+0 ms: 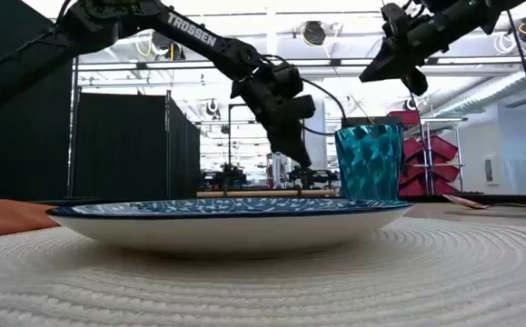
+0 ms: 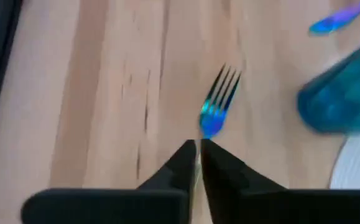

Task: Set table place
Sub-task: Stack the blue fork on top of the brown table napkin

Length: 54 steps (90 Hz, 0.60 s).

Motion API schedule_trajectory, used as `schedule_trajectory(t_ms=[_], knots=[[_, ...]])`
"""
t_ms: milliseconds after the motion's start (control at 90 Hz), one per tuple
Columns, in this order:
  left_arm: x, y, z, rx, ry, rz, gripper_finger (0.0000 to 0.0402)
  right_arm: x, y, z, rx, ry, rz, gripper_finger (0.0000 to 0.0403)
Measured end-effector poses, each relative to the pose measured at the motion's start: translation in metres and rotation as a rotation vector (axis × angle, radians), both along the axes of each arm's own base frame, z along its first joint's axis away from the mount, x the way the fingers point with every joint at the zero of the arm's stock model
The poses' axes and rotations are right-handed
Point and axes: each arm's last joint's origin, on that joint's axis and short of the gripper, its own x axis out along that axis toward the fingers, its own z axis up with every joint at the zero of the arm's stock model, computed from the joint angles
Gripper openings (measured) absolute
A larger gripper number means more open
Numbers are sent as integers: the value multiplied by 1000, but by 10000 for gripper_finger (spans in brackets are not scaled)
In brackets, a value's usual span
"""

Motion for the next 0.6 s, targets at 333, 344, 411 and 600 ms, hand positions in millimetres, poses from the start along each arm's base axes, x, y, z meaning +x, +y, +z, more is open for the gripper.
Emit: schedule_trajectory(t_ms=[333, 344, 411, 600], knots=[[-17, -2, 8, 234, 294, -21, 0, 0, 0, 0, -32, 10, 12, 0], [-19, -1, 8, 235, 308, -17, 0, 0, 0, 0, -32, 10, 12, 0], [-28, 5, 6, 207, 366, 4, 0, 0, 0, 1, -35, 8, 12, 0], [-46, 11, -5, 85, 466, 21, 0, 2, 2, 1, -41, 4, 26, 0]])
